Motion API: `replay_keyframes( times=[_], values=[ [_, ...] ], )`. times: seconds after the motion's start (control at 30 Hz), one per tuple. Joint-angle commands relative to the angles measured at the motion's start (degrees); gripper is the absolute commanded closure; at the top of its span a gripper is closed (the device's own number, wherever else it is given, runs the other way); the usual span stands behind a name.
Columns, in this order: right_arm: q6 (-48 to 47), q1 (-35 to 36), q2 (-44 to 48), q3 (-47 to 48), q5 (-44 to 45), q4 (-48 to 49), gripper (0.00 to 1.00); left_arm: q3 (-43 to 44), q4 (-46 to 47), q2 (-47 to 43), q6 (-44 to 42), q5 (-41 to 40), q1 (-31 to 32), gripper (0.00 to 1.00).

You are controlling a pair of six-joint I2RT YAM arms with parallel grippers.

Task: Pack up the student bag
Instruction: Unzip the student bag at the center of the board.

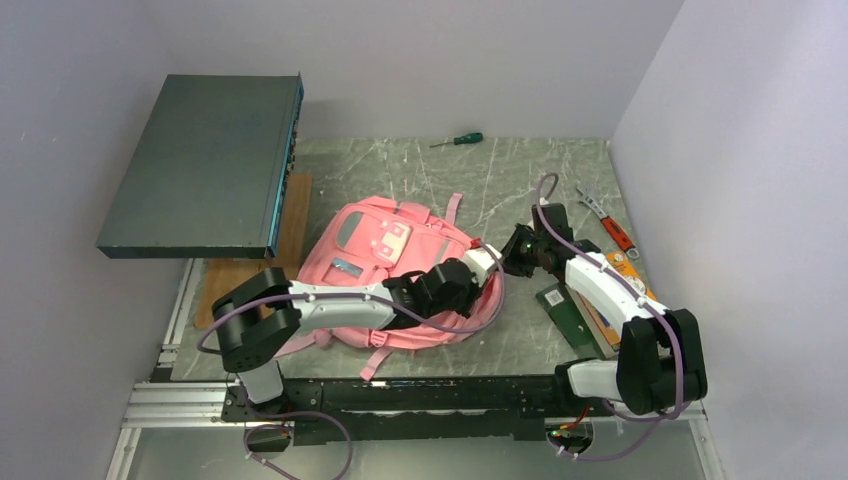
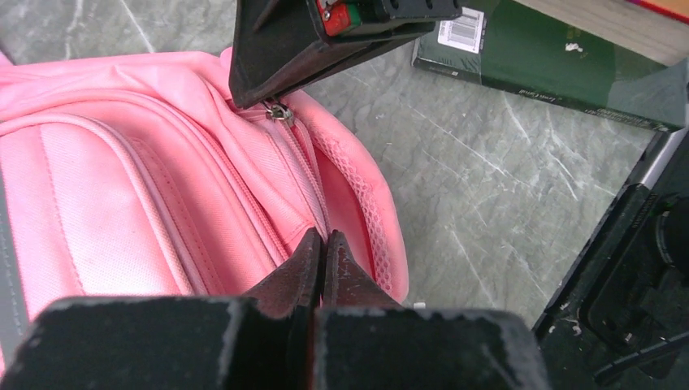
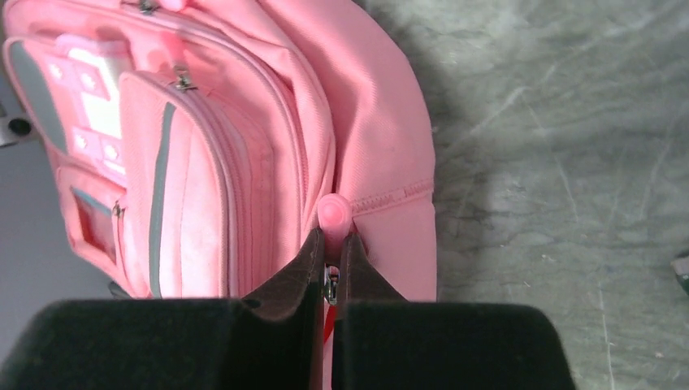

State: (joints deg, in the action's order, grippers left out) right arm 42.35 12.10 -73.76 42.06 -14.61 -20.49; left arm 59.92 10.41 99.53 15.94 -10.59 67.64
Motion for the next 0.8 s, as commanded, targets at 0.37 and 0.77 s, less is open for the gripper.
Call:
replay_keyframes(
  times=[0.37,0.77],
  values=[
    [-8.5,-1.8,-11.2,14.5,3.6,11.5,1.0,1.2,-12.0,-18.2,-2.9,-3.4,3.5,1.0],
    [4.1,-2.4,1.6,2.5,-13.8,15.5,1.0,2.3,-9.5,-9.9,6.9,12.8,-1.9,1.0]
  ],
)
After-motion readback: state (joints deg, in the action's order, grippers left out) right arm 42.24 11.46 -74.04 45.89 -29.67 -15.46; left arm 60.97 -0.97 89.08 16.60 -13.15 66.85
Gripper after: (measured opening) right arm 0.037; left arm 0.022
